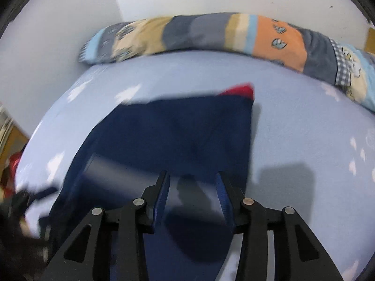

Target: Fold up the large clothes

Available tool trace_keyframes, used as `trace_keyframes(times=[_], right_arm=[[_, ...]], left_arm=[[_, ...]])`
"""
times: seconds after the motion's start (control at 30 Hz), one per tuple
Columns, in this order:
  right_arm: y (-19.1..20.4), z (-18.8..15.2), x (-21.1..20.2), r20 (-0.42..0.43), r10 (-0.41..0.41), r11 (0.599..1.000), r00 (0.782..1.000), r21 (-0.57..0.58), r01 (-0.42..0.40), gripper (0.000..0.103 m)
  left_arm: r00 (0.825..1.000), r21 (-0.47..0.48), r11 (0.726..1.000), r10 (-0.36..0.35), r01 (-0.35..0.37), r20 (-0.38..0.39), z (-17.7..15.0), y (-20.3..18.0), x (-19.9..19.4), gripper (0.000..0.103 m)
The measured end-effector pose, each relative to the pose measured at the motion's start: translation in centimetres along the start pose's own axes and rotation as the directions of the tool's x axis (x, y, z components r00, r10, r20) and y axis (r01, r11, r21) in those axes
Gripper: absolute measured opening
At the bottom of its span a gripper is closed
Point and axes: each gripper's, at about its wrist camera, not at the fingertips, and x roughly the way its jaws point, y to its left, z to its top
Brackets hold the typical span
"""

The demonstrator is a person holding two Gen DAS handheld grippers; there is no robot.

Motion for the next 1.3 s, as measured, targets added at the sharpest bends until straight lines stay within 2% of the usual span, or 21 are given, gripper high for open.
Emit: trace_keyframes(times=[0.13, 0.2, 0.27, 0.6, 0.8, 0.97, 1.03, 1.3], right_arm=[[2.7, -5.8, -2.6, -0.004, 0.004, 0.999, 1.000, -0.048, -0.004, 0.039], [3.4, -8.1, -2.9, -0.006, -0.025, 0.997, 1.000, -0.076, 0.024, 0.044], [3.7, -9.6, -2.3, -0.011, -0.032, 0.997, 0.999, -0.075, 0.031, 0.044], [3.6, -10.1, -1.1, -0.026, 0.002, 0.996, 1.000, -0.092, -0.004, 0.044], [2.8, -9.1, -1.2, -0.037, 0.029, 0.997, 0.999, -0.066, -0.032, 0.044], [2.7, -8.2, -3.6, 0.042, 0.078, 0.996, 0.996, -0.049, -0.076, 0.043], [2.9, -8.0, -4.2, 0.065, 0.087, 0.995, 0.994, -0.051, -0.083, 0.045], [4.8, -8.9, -2.5, -0.002, 0.111, 0.988, 0.994, -0.105, -0.111, 0.043]], left_arm=[[0.997, 0.039, 0.999, 0.029, -0.032, 0.065, 0.1, -1.1, -1.0, 0.072], [0.996, 0.058, 0.998, 0.027, -0.033, 0.090, 0.1, -1.5, -1.4, 0.072], [0.993, 0.077, 0.996, 0.041, -0.050, 0.108, 0.3, -1.9, -1.5, 0.072], [0.991, 0.081, 0.994, 0.062, -0.072, 0.118, 0.9, -2.4, -1.2, 0.072], [0.991, 0.103, 0.991, 0.069, -0.081, 0.118, 0.8, -3.0, -1.0, 0.072], [0.991, 0.106, 0.990, 0.077, -0.089, 0.108, 0.6, -3.1, -0.9, 0.072], [0.992, 0.107, 0.990, 0.080, -0.091, 0.101, 0.5, -3.1, -0.7, 0.072], [0.994, 0.114, 0.988, 0.101, -0.105, 0.042, 0.1, -2.7, 0.2, 0.072]])
